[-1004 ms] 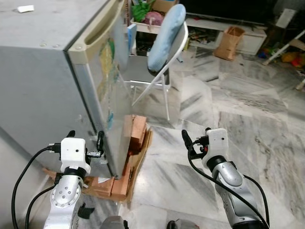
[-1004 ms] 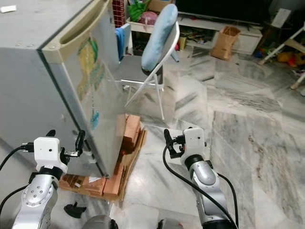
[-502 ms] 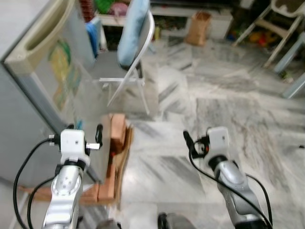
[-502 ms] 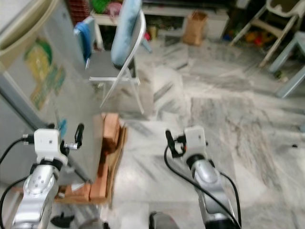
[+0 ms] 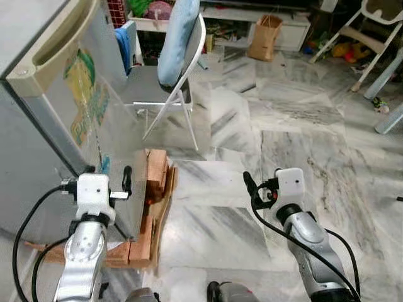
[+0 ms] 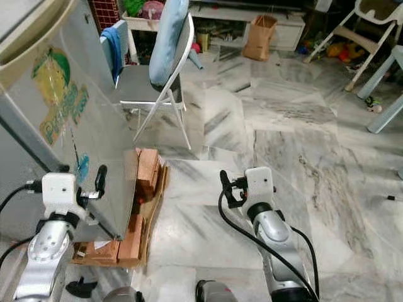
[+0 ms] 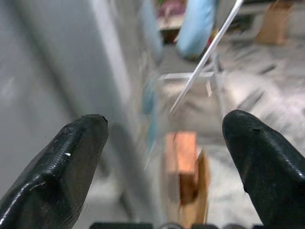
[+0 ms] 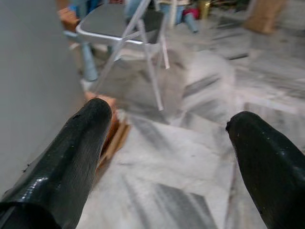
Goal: Restocking fridge
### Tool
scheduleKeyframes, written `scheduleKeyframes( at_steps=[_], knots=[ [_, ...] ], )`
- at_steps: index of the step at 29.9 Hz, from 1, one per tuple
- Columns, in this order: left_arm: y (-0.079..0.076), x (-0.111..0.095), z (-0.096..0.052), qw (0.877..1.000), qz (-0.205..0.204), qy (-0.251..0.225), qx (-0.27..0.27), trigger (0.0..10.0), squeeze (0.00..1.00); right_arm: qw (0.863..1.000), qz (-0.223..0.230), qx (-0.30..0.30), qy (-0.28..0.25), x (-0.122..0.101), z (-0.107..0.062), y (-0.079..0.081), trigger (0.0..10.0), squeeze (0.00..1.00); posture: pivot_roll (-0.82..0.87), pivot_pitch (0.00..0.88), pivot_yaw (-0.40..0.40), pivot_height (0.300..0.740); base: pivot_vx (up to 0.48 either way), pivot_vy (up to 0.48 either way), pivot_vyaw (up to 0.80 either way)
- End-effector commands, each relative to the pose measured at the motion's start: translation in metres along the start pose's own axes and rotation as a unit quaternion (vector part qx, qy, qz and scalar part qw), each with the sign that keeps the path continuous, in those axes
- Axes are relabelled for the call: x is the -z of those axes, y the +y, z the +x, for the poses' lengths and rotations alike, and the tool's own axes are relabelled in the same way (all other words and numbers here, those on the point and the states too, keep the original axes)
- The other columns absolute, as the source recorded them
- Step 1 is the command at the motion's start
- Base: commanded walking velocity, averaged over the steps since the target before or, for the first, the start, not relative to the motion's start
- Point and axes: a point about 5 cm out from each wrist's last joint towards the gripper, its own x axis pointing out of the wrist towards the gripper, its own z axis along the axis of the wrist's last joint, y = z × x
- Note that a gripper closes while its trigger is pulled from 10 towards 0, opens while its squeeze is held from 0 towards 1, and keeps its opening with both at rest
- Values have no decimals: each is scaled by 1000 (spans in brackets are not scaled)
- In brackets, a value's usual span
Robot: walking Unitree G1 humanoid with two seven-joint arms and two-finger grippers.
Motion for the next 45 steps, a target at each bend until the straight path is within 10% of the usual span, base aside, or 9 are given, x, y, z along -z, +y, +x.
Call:
scheduleKeyframes(
  at_steps=[1, 27, 45],
  knots=[
    [-2, 1, -1, 1000, 2, 5, 11, 10000, 0, 1000, 7, -8, 9, 1, 2, 0, 10000, 0, 94, 57, -30, 740, 0, 0, 0],
    [30, -26, 52, 999, 10, -38, -14, 10000, 0, 999, 21, -23, 18, 1, 2, 2, 10000, 0, 67, 63, -12, 740, 0, 0, 0],
    [-2, -52, 57, 993, -19, -70, 98, 10000, 0, 998, 29, -42, 41, 5, 4, 2, 10000, 0, 67, 67, -7, 740, 0, 0, 0]
  ],
)
